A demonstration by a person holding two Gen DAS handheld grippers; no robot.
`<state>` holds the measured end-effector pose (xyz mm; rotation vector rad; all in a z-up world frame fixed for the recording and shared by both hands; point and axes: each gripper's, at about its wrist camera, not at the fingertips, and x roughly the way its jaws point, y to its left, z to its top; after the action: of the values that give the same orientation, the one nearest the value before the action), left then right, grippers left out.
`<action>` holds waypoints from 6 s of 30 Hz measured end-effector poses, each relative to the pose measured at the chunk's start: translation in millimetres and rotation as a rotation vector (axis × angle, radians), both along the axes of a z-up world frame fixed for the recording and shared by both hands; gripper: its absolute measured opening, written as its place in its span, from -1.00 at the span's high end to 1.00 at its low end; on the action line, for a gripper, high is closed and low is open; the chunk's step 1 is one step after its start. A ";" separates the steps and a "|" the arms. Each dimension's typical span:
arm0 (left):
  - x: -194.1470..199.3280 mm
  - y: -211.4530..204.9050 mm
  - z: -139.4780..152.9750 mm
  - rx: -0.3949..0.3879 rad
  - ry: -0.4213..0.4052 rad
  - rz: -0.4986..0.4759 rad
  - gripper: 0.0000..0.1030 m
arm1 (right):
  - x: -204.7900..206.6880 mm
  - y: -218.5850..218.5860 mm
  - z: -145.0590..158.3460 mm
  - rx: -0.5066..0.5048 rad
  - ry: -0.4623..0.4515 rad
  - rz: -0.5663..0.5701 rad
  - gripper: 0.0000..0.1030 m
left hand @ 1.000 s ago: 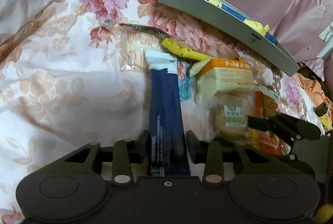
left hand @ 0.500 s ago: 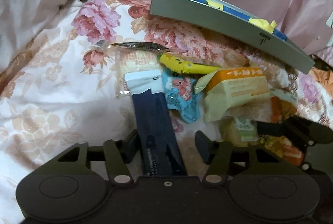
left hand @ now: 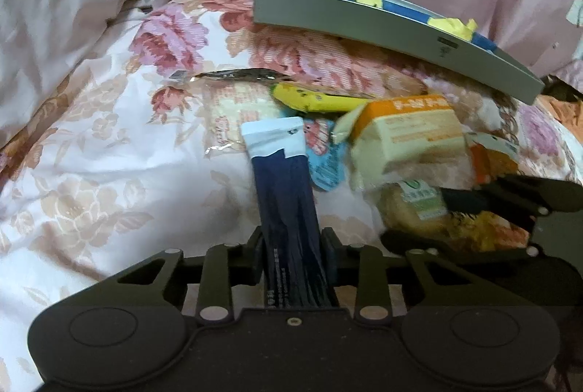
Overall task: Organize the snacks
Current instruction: 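Lift the blue packet with the left tool while the right tool lifts the biscuit toward the grey tray, then lower the blue packet into the tray with the left tool while the right tool releases the biscuit there, then withdraw both tools from the tray back over the remaining snacks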
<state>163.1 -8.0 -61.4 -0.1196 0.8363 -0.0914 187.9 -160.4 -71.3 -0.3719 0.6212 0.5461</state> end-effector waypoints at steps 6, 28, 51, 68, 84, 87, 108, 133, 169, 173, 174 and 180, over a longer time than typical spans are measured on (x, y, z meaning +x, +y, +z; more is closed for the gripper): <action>-5.1 -8.2 6.0 0.036 -0.005 -0.017 0.39 | -12.0 6.7 0.2 -0.080 -0.085 0.031 -0.05; -2.3 -27.6 63.9 0.029 -0.121 -0.010 0.40 | -25.0 -19.0 46.7 0.022 -0.247 -0.052 -0.05; 123.8 -107.4 135.3 -0.088 -0.325 -0.023 0.40 | 46.1 -129.3 96.3 0.379 -0.491 -0.464 -0.06; 224.8 -140.8 85.4 -0.116 -0.321 0.017 0.40 | 99.2 -148.2 76.4 0.394 -0.442 -0.470 -0.07; 224.3 -128.6 69.3 -0.107 -0.245 0.059 0.39 | 113.8 -140.0 67.2 0.342 -0.372 -0.468 -0.16; 222.2 -128.9 71.2 -0.105 -0.244 0.059 0.19 | 113.8 -138.6 66.5 0.335 -0.369 -0.459 -0.29; 156.5 -104.4 120.9 -0.033 -0.414 0.102 -0.98 | 66.7 -118.0 89.8 0.287 -0.554 -0.444 -0.99; 19.1 -53.3 130.2 0.014 -0.460 0.114 -0.99 | -46.2 -110.0 99.0 0.425 -0.463 -0.560 -1.00; -86.2 -13.8 36.5 0.107 -0.272 -0.004 -0.98 | -86.0 -75.1 47.3 0.232 -0.012 -0.619 -1.00; -90.0 -15.0 31.3 0.119 -0.267 -0.023 -0.99 | -88.2 -70.6 47.9 0.216 -0.019 -0.605 -1.00; -90.6 -15.0 30.5 0.119 -0.266 -0.026 -0.99 | -88.0 -69.7 47.8 0.211 -0.017 -0.604 -1.00; -92.5 -14.6 26.0 0.110 -0.249 -0.037 -0.99 | -85.2 -69.4 46.4 0.201 0.000 -0.607 -1.00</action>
<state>70.6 -22.6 -35.3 0.0115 0.5930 -0.0931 102.7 -229.9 -24.9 0.0155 0.6351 0.0242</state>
